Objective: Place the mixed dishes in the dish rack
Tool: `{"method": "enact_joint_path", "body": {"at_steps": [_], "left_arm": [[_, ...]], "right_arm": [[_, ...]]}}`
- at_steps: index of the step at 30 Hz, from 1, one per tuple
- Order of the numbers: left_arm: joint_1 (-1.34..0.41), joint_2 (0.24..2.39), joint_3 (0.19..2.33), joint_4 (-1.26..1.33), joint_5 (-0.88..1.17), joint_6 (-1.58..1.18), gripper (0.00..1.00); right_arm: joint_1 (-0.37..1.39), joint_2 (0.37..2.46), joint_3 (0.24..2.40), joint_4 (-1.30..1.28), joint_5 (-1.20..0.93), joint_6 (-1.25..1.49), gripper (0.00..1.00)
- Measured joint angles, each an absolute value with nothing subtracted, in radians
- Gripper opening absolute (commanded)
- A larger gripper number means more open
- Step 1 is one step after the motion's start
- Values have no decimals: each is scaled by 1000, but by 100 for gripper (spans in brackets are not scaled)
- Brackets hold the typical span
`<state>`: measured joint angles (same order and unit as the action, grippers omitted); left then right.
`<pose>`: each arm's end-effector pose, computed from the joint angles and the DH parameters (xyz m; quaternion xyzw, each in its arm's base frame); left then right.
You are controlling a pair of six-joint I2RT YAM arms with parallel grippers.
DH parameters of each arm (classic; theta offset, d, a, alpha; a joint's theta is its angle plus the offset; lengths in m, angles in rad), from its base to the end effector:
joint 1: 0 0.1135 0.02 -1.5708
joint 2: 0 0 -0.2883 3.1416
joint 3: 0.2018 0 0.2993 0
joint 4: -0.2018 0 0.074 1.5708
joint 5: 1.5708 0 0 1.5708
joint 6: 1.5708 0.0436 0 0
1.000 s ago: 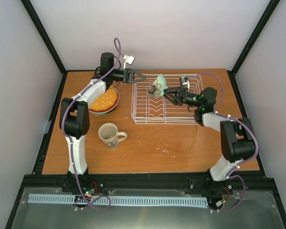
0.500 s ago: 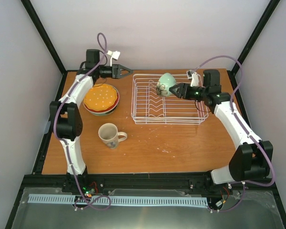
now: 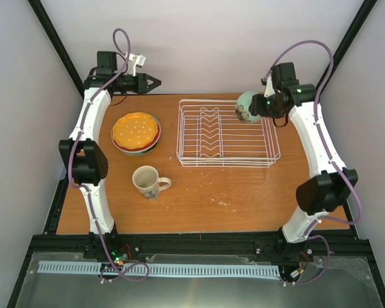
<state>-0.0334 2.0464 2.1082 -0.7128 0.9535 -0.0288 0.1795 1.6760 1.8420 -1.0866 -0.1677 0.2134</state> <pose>0.5184 -0.0529 0.3877 0.2055 0.7957 -0.4233 0.3814 0.3926 0.0786 0.4147 -0.0107 0.9446 0.1400 0.2967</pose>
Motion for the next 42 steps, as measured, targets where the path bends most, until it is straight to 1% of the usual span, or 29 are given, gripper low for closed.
{"method": "enact_joint_path", "body": {"at_steps": [3, 8, 14, 23, 28, 37, 42], "left_arm": [[-30, 2093, 2162, -748, 915, -5, 27], [-28, 2164, 2177, -802, 862, 26, 27], [-28, 2199, 2177, -868, 799, 65, 26], [-26, 2208, 2177, -875, 783, 89, 26], [-20, 2224, 2181, -877, 778, 94, 26], [-13, 2263, 2197, -881, 773, 96, 27], [-13, 2270, 2202, -882, 772, 96, 28]], "right_arm": [[200, 1772, 1986, -1188, -58, 209, 3], [276, 1960, 2144, -1326, 63, 210, 3], [320, 2135, 2212, -1404, 99, 210, 3], [300, 2261, 2341, -1448, 134, 215, 3], [283, 2319, 2413, -1445, 118, 216, 3], [236, 2433, 2442, -1438, 63, 213, 3], [213, 2447, 2462, -1436, 43, 209, 3]]}}
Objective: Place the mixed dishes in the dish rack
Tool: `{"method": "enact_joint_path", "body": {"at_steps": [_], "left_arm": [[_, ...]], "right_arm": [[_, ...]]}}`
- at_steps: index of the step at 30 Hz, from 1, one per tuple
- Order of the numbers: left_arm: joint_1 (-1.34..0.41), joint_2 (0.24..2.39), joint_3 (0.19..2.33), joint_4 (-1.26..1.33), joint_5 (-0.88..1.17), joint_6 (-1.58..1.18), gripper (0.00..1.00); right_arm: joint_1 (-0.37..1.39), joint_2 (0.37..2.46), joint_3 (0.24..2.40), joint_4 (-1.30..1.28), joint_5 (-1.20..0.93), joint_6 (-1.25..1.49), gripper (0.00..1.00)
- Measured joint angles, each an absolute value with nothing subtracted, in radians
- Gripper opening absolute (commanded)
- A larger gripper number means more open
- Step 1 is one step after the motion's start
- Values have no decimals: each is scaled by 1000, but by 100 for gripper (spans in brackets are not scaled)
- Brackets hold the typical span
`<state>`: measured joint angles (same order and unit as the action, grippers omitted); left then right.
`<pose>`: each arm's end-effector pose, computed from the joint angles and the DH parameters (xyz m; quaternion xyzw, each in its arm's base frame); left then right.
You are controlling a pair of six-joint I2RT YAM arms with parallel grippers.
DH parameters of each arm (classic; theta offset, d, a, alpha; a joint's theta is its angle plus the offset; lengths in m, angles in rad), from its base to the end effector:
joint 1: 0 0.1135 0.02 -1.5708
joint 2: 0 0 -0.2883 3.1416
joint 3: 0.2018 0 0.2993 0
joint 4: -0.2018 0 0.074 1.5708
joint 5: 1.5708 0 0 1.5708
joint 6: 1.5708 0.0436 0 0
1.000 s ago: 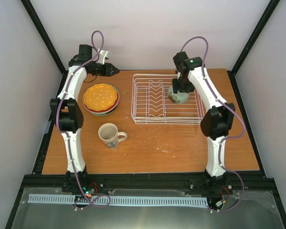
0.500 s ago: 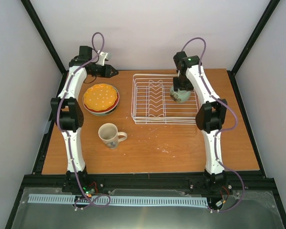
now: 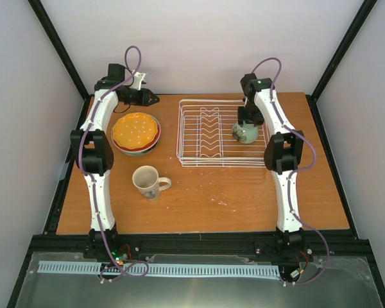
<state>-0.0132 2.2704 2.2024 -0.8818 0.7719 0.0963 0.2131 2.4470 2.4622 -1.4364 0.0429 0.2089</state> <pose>0.5631 -0.0378 0.2884 0.1631 0.8745 -0.3464 0.2977 0.5392 0.1148 0.2462 -0.0005 0.9970 -0.0053 0.0775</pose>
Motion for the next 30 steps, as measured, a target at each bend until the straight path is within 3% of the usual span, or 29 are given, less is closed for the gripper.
{"method": "enact_joint_path", "body": {"at_steps": [15, 18, 21, 25, 30], "left_arm": [[-13, 2275, 2202, -884, 758, 96, 30], [-13, 2275, 2202, -884, 754, 96, 31], [-13, 2275, 2202, -884, 752, 96, 31], [-13, 2275, 2202, -884, 750, 96, 32], [-13, 2272, 2202, -884, 741, 96, 34]], "right_arm": [[202, 2498, 2535, -1398, 35, 206, 4], [202, 2501, 2536, -1391, 38, 206, 10], [202, 2502, 2537, -1385, 41, 206, 29], [202, 2502, 2535, -1371, 45, 207, 44], [202, 2501, 2521, -1348, 55, 206, 51]]}}
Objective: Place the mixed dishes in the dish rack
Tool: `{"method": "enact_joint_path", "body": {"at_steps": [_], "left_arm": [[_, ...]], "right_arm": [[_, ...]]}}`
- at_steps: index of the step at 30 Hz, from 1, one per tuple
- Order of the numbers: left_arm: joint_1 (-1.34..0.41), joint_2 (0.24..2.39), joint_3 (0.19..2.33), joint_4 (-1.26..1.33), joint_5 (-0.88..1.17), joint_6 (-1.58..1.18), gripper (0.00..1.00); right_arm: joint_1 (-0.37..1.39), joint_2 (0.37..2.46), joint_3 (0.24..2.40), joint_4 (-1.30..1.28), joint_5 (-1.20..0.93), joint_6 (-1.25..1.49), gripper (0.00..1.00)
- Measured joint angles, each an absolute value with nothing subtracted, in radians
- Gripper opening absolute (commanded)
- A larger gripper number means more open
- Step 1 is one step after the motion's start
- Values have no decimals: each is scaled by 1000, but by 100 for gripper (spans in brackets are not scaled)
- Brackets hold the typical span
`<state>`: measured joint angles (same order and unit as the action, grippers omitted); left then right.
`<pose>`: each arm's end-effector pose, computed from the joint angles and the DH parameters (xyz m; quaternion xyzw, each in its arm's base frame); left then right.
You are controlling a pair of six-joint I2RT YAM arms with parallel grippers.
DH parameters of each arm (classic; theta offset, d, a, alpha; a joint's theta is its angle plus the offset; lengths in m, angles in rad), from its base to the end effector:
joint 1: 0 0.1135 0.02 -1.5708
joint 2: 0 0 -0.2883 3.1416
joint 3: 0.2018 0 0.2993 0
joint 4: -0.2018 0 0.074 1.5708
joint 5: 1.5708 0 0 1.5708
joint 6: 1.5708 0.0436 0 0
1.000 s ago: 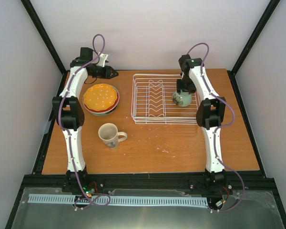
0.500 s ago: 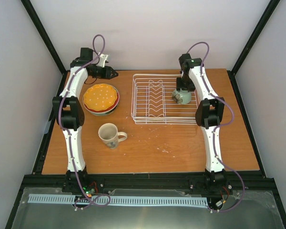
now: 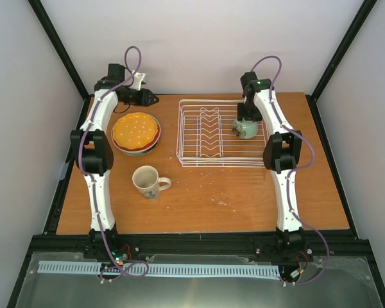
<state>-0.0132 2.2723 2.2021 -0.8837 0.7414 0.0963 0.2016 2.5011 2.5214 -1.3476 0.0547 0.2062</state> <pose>0.5637 -0.0369 0.2864 0.1584 0.8807 -0.3331 0.2971 0.5603 0.1121 0.2376 0.0056 0.9922 -0.0020 0.1244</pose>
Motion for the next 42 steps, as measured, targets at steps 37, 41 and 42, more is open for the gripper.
{"method": "enact_joint_path", "body": {"at_steps": [37, 41, 42], "left_arm": [[-14, 1940, 2035, -898, 674, 93, 33], [-39, 1741, 1823, -910, 579, 88, 32], [-51, 1699, 1783, -924, 556, 84, 33]], "right_arm": [[231, 1892, 2001, -1143, 131, 206, 73], [251, 1605, 1779, -984, 128, 197, 73], [261, 1549, 1726, -943, 119, 195, 73]]}}
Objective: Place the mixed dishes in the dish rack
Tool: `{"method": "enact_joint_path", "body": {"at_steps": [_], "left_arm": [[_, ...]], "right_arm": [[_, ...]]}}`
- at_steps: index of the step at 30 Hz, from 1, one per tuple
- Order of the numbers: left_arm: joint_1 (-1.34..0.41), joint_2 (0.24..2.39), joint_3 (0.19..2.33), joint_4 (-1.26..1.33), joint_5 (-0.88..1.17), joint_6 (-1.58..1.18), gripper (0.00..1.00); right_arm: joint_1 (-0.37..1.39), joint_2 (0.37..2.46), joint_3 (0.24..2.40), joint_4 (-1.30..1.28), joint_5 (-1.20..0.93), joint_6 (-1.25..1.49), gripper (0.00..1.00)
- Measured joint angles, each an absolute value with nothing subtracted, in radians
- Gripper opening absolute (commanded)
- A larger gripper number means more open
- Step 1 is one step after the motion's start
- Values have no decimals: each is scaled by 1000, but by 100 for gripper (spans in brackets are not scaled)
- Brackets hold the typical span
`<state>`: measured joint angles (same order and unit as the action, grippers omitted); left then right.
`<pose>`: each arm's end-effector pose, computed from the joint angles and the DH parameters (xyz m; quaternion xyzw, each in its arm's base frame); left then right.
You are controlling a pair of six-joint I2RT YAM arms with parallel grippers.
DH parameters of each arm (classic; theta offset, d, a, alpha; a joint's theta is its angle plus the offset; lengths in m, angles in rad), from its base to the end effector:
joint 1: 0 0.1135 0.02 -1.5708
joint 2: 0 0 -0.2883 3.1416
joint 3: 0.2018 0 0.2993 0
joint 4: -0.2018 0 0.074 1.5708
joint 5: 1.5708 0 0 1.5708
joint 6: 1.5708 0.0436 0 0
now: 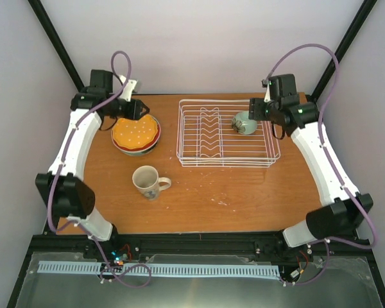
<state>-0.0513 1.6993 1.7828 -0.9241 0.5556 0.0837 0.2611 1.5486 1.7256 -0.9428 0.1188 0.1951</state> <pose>0.4165 -0.0444 0.4009 0.1583 0.8896 -0.2506 0.3475 0.3648 0.0921 0.4311 -0.0071 0.9187 0.0352 0.3933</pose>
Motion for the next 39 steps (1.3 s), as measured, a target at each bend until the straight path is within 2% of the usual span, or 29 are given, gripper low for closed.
{"method": "enact_joint_path", "body": {"at_steps": [3, 12, 16, 20, 24, 29, 34, 39], "left_arm": [[-121, 1572, 1668, -962, 476, 61, 32], [-265, 1330, 1488, -1124, 285, -49, 31], [-286, 1316, 1499, -1149, 256, -89, 26], [-342, 1401, 1592, -1209, 223, -117, 26], [-370, 1509, 1702, -1220, 158, -117, 26], [-371, 1550, 1704, -1240, 64, -117, 27], [-371, 1502, 1705, -1254, 7, -118, 30], [-371, 1389, 1721, -1256, -23, -118, 31]], "right_arm": [[284, 1454, 1607, -861, 70, 191, 73], [304, 1446, 1363, -780, -32, 188, 73], [329, 1418, 1352, -769, -54, 193, 73], [384, 1365, 1333, -735, -81, 204, 73], [507, 1389, 1333, -712, -100, 205, 73], [764, 1534, 1327, -680, -55, 171, 72], [1027, 1548, 1073, -497, 89, 39, 73], [1037, 1455, 808, -279, 125, -13, 75]]}}
